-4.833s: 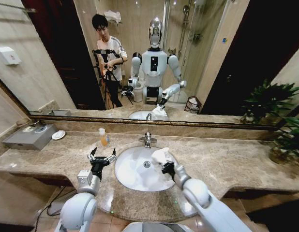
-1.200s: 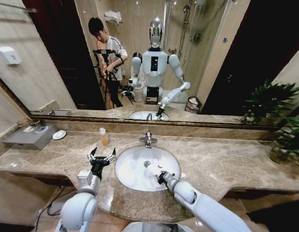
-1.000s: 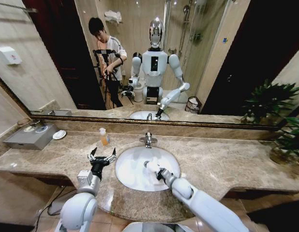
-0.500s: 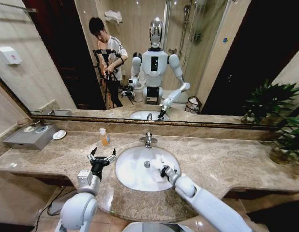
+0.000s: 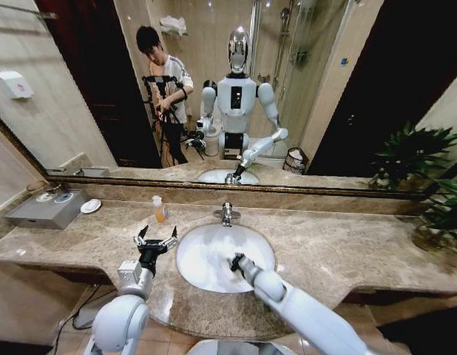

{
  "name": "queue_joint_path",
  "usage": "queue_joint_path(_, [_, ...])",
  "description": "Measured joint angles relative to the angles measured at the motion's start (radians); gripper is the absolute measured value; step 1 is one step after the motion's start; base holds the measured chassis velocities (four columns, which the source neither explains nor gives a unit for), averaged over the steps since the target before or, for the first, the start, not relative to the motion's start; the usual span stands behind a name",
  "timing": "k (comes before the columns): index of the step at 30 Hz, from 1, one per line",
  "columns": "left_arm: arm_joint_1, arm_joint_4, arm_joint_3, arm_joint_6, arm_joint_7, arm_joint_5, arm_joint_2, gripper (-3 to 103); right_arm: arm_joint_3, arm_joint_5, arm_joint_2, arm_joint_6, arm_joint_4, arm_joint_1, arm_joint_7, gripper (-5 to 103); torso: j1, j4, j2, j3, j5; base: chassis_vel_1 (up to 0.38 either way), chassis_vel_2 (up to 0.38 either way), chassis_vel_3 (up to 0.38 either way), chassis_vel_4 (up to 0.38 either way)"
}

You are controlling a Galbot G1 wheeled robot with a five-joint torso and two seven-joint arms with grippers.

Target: Pick up the towel from the sink counter and wipe the mirror surface.

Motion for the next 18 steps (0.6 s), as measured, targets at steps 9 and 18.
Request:
queue_joint_path(9, [0.0,0.0,0.0,0.0,0.0,0.0,0.0,100,-0.041,-0.005,0.012,0.013,-0.011,-0.051,-0.009,12,0.0,-0.0003,0.0,0.0,0.0002,0.0,0.0,0.0,0.0])
queue_joint_path(18, [0.0,0.0,0.0,0.0,0.0,0.0,0.0,100,-0.139,-0.001,-0.06,0.027,0.112,-0.098,-0.006,12,0.0,-0.0006,0.0,0.0,0.0,0.0,0.0,0.0,0.0])
